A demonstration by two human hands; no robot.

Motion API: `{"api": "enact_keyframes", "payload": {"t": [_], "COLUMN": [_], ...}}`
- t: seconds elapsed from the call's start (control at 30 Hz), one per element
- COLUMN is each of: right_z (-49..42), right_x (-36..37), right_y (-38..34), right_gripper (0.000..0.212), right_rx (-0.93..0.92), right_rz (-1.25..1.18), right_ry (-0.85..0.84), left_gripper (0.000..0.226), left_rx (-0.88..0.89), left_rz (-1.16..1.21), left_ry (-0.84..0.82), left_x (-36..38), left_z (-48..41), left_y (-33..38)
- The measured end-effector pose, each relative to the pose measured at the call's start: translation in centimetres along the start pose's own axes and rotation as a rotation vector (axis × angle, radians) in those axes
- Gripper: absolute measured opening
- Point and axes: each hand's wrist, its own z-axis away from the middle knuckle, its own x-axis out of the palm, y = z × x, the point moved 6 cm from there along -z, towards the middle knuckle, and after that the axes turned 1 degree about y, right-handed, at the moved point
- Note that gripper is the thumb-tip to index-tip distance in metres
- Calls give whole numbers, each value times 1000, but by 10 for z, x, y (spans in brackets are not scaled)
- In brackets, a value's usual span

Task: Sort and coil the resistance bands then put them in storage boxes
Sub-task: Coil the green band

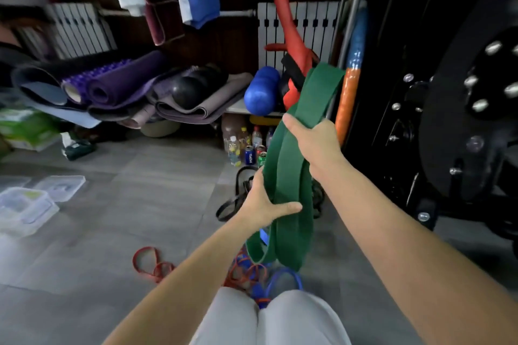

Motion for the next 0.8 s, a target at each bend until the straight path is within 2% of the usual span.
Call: {"api": "enact_keyframes", "payload": {"t": [0.07,0.13,0.2,0.27,0.33,0.4,0.47,0.57,0.63,0.73,0.8], "right_z": [-2,-5,-11,-18,-24,-31,-42,-60,-73,-81,-75], "right_x": [-7,-22,-46,-75,-104,-128,-144,-169,-191,-227,-249], "right_y": [-1,3,12,33,66,99,125,152,170,205,241], "right_gripper": [13,18,31,33,35,37,40,43,44,44,46], "right_rx": [0,-29,-79,-82,14,125,170,211,243,299,396], "right_rz": [29,112,251,364,349,284,293,342,377,507,566], "right_ry": [-9,-7,11,38,70,94,89,98,129,142,124], "left_gripper": [74,49,51,70,92,102,98,76,63,56,40], "left_rx": [-85,-163,-201,-258,-305,-360,-402,-403,-398,-390,-381], "left_rz": [104,149,119,-44,-317,-498,-510,-424,-454,-493,-541], "left_ry": [85,93,3,-189,-334,-372,-364,-304,-271,-296,-280], "left_x": [13,30,54,80,91,87,81,75,69,62,51], "left_z": [-10,-21,-26,-25,-27,-33,-40,-58,-73,-92,-101], "left_y": [0,-5,-16,-31,-56,-79,-95,-106,-114,-133,-152]}}
